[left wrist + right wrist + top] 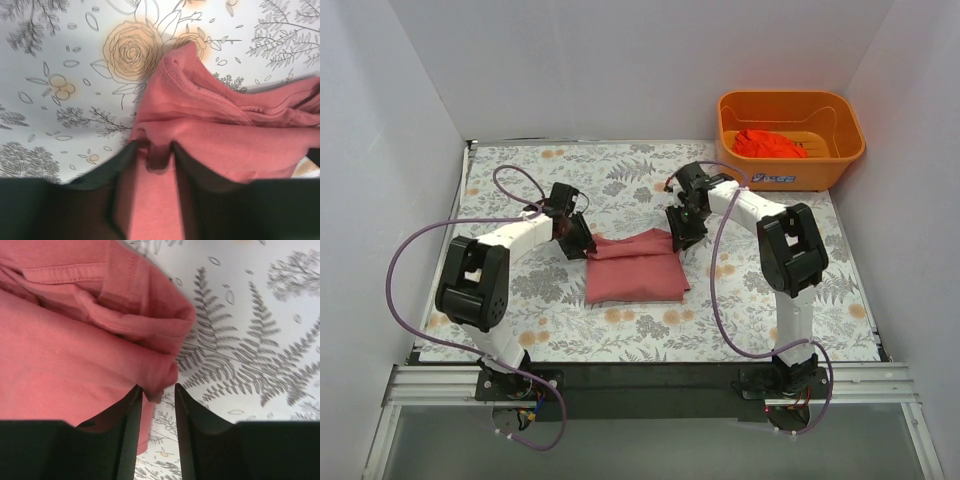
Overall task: Fold and stack the t-shirts
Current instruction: Fold the tshirt
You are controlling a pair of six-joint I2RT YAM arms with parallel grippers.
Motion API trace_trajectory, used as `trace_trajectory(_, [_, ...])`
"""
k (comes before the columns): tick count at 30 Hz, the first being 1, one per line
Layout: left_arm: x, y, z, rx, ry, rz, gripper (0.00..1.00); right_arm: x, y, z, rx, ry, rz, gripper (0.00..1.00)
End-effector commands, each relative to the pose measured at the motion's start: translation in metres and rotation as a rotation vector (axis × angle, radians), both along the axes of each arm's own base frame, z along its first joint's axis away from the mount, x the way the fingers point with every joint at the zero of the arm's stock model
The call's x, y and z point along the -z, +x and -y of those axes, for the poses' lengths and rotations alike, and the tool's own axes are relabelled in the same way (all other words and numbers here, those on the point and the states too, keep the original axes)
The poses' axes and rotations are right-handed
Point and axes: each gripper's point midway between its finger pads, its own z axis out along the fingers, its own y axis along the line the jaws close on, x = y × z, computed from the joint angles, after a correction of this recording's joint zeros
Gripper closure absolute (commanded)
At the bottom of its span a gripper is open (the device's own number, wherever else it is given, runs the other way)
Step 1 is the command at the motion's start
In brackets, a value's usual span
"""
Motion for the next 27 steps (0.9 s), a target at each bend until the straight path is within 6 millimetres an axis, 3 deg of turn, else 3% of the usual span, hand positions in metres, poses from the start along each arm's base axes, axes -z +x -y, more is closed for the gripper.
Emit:
trace_trajectory(1, [-0.041,0.020,-0.010,-0.006,0.023,0.165,0.60,-0.048,0.020,0.010,0.060,0.017,0.203,0.59])
trace_trajectory(2, [-0.052,0.021,-0.012,-0.006,0.024,0.197,0.48,-0.058,0.025,0.009,0.070,0.042,0.256,0.57])
trace_trajectory(3, [-0.072,0.020,-0.012,-0.005,0.016,0.252,0.42,-0.079,0.024,0.008,0.074,0.076,0.312,0.55])
trace_trajectory(4, [-0.084,0.018,-0.013,0.001,0.009,0.289,0.38,-0.088,0.023,0.007,0.075,0.102,0.339,0.55])
trace_trajectory(7, [-0.114,0.005,-0.013,0.017,-0.019,0.383,0.35,-0.108,0.007,-0.001,0.049,0.229,0.398,0.53])
trace_trajectory(10, [-0.115,-0.017,-0.006,0.060,-0.064,0.410,0.37,-0.119,-0.018,-0.019,-0.021,0.419,0.418,0.52])
trace_trajectory(11, [-0.102,-0.029,-0.001,0.082,-0.088,0.381,0.39,-0.111,-0.030,-0.021,-0.037,0.457,0.401,0.52])
trace_trajectory(12, [-0.096,-0.035,0.002,0.092,-0.106,0.372,0.46,-0.120,-0.033,-0.033,-0.066,0.544,0.403,0.52])
trace_trajectory(15, [-0.086,-0.037,0.016,0.114,-0.183,0.361,0.58,-0.117,-0.033,-0.049,-0.089,0.650,0.392,0.53])
trace_trajectory(18, [-0.083,-0.017,0.027,0.105,-0.217,0.369,0.66,-0.110,-0.027,-0.061,-0.095,0.712,0.364,0.53])
trace_trajectory(19, [-0.087,-0.008,0.030,0.103,-0.225,0.375,0.69,-0.115,-0.021,-0.067,-0.086,0.750,0.376,0.53])
trace_trajectory(21, [-0.073,0.006,0.031,0.078,-0.221,0.330,0.71,-0.104,-0.009,-0.072,-0.054,0.747,0.373,0.53])
trace_trajectory(22, [-0.079,0.019,0.034,0.060,-0.237,0.348,0.73,-0.104,0.002,-0.073,-0.031,0.746,0.398,0.53])
trace_trajectory(23, [-0.059,0.027,0.031,0.036,-0.226,0.302,0.75,-0.089,0.009,-0.074,-0.004,0.728,0.379,0.53])
trace_trajectory(26, [-0.042,0.051,0.027,-0.012,-0.237,0.271,0.77,-0.066,0.033,-0.068,0.089,0.700,0.398,0.54])
trace_trajectory(27, [-0.018,0.053,0.025,-0.029,-0.221,0.216,0.77,-0.061,0.040,-0.065,0.124,0.688,0.412,0.54])
